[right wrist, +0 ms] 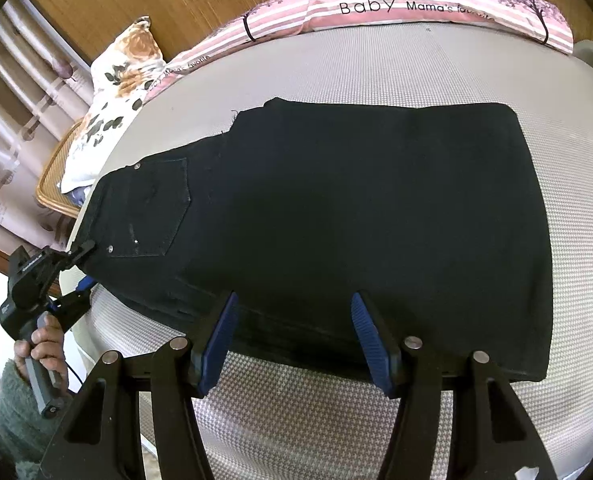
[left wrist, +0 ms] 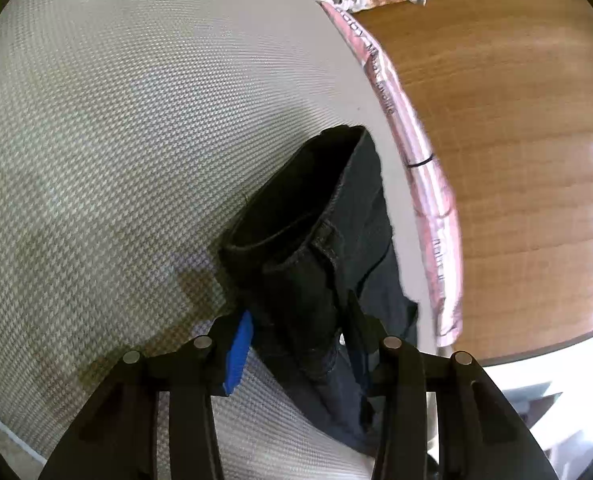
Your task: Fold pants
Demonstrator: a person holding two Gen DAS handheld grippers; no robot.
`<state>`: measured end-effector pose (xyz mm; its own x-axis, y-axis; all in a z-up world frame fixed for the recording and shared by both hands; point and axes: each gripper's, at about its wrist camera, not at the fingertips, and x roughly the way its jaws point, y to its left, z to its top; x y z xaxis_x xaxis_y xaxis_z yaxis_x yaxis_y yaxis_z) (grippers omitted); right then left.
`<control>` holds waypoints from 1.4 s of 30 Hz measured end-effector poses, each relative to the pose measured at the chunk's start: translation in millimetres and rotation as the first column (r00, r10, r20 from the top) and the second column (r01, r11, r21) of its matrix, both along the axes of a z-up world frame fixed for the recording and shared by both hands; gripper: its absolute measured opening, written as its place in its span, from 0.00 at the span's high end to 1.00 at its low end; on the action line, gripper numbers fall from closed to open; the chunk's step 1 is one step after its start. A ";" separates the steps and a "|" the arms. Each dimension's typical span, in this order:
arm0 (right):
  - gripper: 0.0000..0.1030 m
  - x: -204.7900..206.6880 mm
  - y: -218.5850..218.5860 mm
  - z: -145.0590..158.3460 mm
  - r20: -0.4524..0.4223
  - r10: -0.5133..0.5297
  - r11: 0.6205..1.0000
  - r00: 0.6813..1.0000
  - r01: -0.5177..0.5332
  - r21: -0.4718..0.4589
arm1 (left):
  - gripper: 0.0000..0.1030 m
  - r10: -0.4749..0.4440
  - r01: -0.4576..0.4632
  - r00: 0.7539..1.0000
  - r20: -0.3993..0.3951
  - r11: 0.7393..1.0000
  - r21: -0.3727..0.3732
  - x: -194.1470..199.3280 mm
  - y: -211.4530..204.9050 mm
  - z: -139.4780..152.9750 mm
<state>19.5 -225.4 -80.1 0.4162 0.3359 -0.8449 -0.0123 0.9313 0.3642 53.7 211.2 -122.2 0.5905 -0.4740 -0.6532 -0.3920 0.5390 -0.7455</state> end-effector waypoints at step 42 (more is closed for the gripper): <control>0.42 -49.6 -195.2 24.4 0.055 -0.412 0.908 0.909 0.405 0.108 | 0.73 -0.880 0.677 0.470 -0.071 0.307 0.669 4.5 -425.6 40.6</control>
